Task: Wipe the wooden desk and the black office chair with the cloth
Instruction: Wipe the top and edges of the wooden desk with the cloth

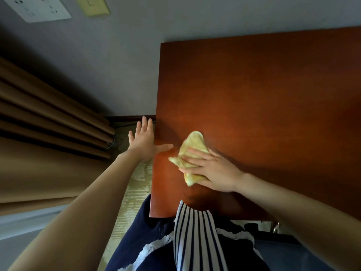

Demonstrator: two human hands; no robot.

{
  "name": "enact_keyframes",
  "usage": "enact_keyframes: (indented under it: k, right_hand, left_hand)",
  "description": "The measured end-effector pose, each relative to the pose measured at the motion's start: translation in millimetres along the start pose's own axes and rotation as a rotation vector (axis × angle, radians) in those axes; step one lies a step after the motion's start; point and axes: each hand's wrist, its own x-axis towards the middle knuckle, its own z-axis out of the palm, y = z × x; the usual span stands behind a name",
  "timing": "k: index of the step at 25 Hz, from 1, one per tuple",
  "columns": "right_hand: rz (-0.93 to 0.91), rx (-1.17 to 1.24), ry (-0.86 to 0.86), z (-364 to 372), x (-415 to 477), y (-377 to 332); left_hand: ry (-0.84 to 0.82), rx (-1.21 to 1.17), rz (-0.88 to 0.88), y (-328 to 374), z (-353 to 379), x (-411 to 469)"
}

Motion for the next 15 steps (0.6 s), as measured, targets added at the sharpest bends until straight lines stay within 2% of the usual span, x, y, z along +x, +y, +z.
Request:
enact_keyframes:
  k: [3,6,9,15]
  right_hand:
    - [-0.117,-0.044,-0.075,-3,-34,36]
    - [-0.091,-0.088,-0.126,-17,-44,72]
    - [0.014,-0.149,-0.16,-37,-31,104]
    - [0.35,-0.011,-0.093,-63,22,167]
  left_hand:
    - [-0.004,0.043,0.039,6,-11,23]
    - [-0.028,0.067,0.062,15,-23,42]
    - [-0.057,0.068,0.041,24,-36,65]
    - [-0.06,0.077,0.099,39,-49,108]
